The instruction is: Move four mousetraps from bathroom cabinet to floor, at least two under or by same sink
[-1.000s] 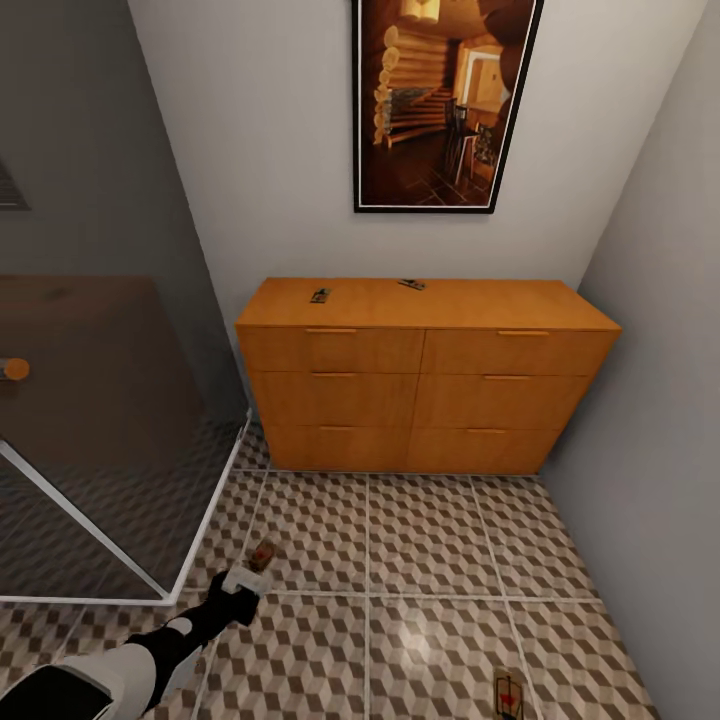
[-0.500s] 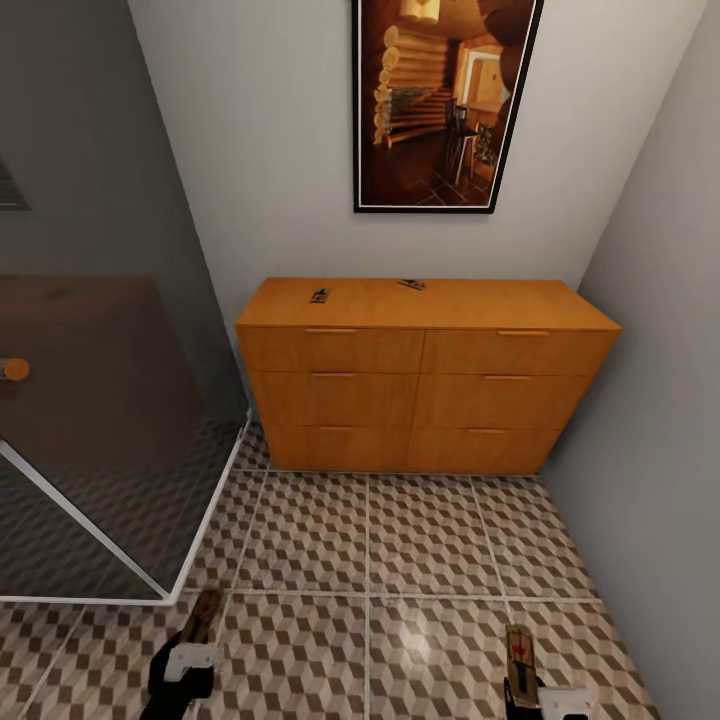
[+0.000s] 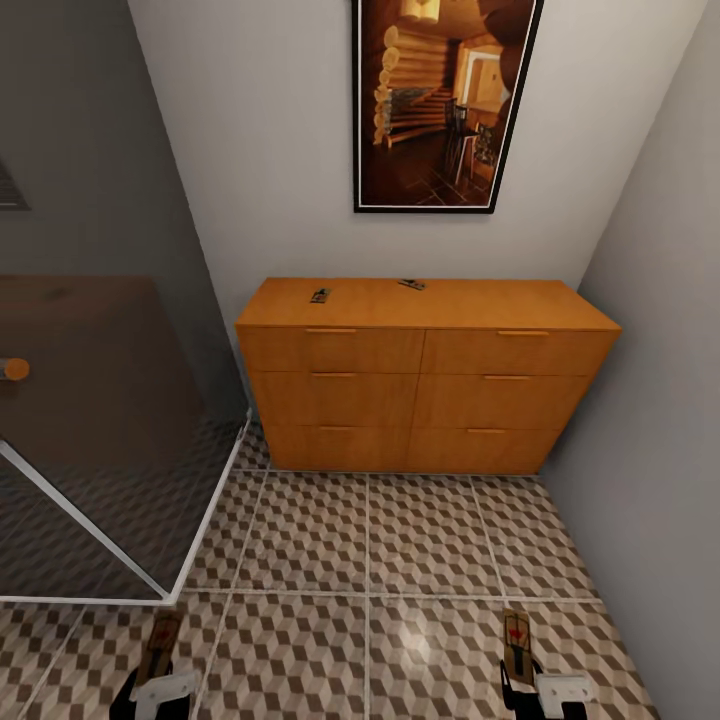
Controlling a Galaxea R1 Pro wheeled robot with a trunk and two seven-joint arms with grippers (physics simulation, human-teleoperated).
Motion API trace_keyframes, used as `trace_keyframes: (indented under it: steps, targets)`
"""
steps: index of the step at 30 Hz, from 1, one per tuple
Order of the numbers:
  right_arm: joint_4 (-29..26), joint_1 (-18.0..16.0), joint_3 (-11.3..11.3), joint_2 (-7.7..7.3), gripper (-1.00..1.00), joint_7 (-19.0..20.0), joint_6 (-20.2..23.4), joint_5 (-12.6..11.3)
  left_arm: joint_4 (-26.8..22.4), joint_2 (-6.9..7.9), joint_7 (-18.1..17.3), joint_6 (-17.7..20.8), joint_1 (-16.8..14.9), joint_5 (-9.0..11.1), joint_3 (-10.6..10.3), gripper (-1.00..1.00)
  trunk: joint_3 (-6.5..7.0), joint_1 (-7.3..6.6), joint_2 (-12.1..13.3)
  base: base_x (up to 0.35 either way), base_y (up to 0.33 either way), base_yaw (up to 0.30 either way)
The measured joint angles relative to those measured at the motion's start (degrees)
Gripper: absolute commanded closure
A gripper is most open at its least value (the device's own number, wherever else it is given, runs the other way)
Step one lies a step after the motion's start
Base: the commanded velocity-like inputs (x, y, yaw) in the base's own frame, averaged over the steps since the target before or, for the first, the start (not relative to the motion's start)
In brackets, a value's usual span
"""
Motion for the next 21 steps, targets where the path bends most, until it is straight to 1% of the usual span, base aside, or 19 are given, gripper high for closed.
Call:
trace_keyframes:
  steps: [6,9,11,16,18,21]
  targets:
    - [0.1,0.0,-0.1,0.08,1.0,-0.1,-0.1,-0.1,0.0,-0.13,0.1,0.2,0.1,0.0,0.0,1.0,0.0,0.0,0.0,0.0,0.0,0.0]
    - [0.2,0.0,-0.1,0.16,1.0,-0.1,-0.1,-0.1,-0.1,-0.14,0.1,1.2,0.1,0.0,0.0,1.0,0.0,0.0,0.0,0.0,0.0,0.0]
    - [0.2,0.0,-0.1,0.23,1.0,-0.2,-0.1,-0.1,-0.1,-0.19,0.1,2.5,0.1,0.0,0.0,1.0,0.0,0.0,0.0,0.0,0.0,0.0]
    - [0.3,0.0,-0.1,0.32,1.0,-0.5,0.0,-0.1,-0.1,-0.22,0.1,3.0,0.2,0.0,0.0,1.0,0.0,0.0,0.0,0.0,0.0,0.0]
    - [0.3,0.0,-0.1,0.33,1.0,-0.6,0.1,-0.2,-0.1,-0.22,0.1,3.0,0.2,0.0,0.0,1.0,0.0,0.0,0.0,0.0,0.0,0.055]
    - [0.3,0.0,-0.2,0.34,1.0,-0.6,0.2,-0.2,-0.1,-0.22,0.1,3.0,0.2,0.0,0.0,1.0,0.0,0.0,0.0,0.0,0.0,0.195]
